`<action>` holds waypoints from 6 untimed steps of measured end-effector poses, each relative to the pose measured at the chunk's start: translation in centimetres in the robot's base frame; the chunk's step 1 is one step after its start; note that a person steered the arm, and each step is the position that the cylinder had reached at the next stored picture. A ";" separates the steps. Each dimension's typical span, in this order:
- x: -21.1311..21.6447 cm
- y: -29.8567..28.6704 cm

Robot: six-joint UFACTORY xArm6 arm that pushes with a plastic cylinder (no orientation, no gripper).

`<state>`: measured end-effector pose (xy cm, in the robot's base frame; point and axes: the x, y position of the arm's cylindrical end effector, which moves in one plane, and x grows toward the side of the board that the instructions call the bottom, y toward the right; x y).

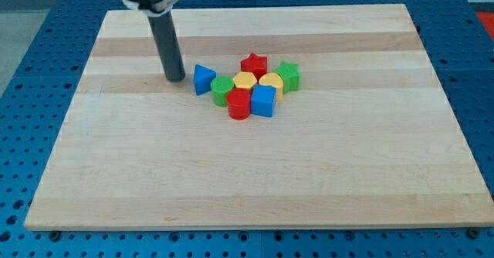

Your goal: Drag the blue triangle to the top of the green circle

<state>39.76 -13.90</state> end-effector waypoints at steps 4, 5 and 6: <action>-3.2 3.8; -0.6 5.0; -0.2 5.1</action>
